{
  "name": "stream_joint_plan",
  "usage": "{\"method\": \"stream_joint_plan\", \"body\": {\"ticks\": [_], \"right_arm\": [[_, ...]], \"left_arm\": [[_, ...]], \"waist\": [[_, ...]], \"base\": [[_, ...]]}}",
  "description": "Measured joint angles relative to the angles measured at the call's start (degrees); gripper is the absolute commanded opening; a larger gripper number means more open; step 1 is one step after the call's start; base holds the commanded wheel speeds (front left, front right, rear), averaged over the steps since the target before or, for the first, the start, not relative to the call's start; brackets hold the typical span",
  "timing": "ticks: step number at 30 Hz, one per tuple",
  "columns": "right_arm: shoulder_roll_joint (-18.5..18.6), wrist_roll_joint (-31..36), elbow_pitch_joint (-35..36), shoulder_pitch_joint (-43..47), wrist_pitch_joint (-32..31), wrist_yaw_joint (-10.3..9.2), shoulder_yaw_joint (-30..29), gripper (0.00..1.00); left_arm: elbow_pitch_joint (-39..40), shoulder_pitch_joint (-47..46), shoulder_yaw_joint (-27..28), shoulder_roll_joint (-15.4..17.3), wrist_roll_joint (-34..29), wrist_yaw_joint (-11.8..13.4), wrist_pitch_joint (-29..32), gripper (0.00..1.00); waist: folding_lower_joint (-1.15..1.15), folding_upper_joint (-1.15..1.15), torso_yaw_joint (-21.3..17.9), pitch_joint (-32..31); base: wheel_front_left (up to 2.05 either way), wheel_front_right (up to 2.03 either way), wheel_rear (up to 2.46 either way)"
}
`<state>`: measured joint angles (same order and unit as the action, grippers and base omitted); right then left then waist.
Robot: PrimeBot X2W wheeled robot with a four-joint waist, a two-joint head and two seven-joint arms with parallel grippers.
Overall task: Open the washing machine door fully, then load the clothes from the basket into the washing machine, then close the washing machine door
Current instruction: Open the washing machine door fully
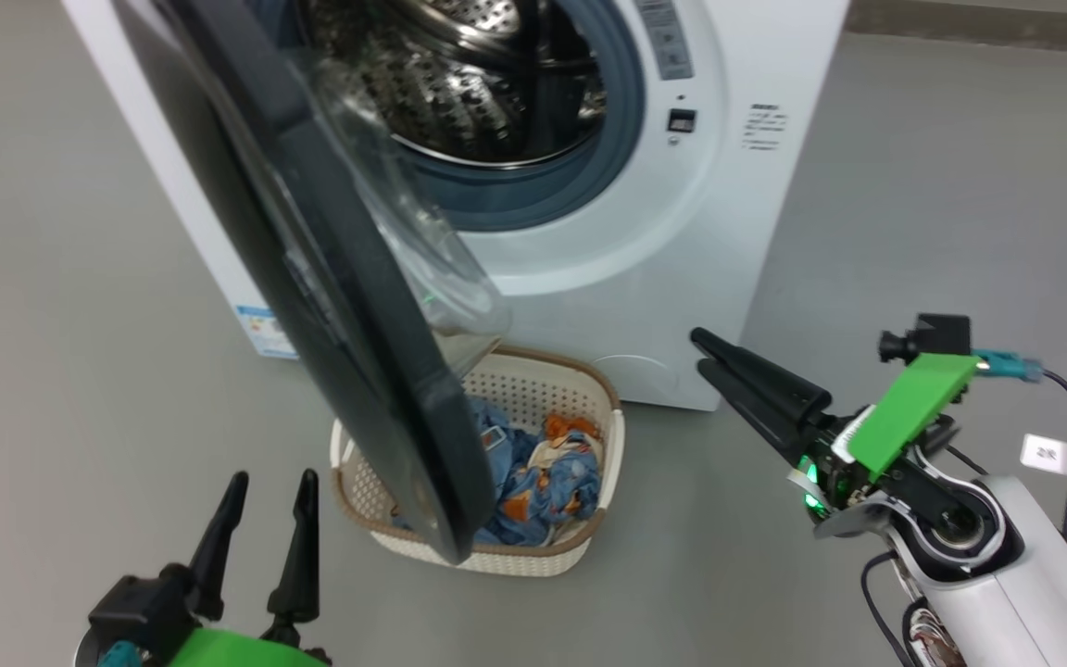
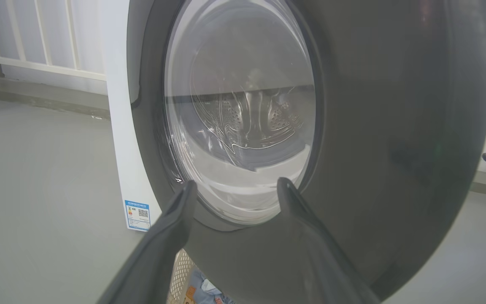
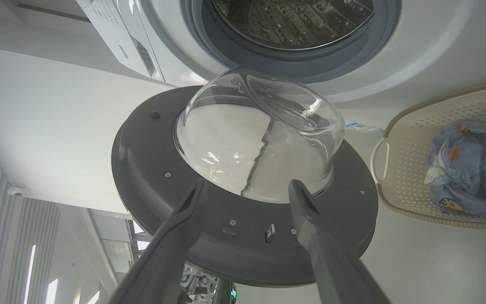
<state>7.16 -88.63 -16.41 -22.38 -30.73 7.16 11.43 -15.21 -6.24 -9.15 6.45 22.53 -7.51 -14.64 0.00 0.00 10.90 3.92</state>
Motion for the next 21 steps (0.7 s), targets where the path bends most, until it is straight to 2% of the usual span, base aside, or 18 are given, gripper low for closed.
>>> {"method": "stream_joint_plan", "body": {"ticks": [13,21], "right_arm": [[2.91,3.14,0.08,4.47,11.79,0.00,-0.97,1.00],[6.71,7.26,-0.98,6.11,24.02,0.00,2.54,1.00]], "left_arm": [[0.07,2.37,2.77,0.77,-0.01,0.00,0.00,1.00],[0.15,3.19,3.54,0.76,-0.03,0.00,0.00,1.00]], "waist": [[0.00,0.00,-6.19,-2.40],[0.00,0.00,-8.77,-2.86]], "base": [[0.00,0.00,0.00],[0.00,0.00,0.00]]}}
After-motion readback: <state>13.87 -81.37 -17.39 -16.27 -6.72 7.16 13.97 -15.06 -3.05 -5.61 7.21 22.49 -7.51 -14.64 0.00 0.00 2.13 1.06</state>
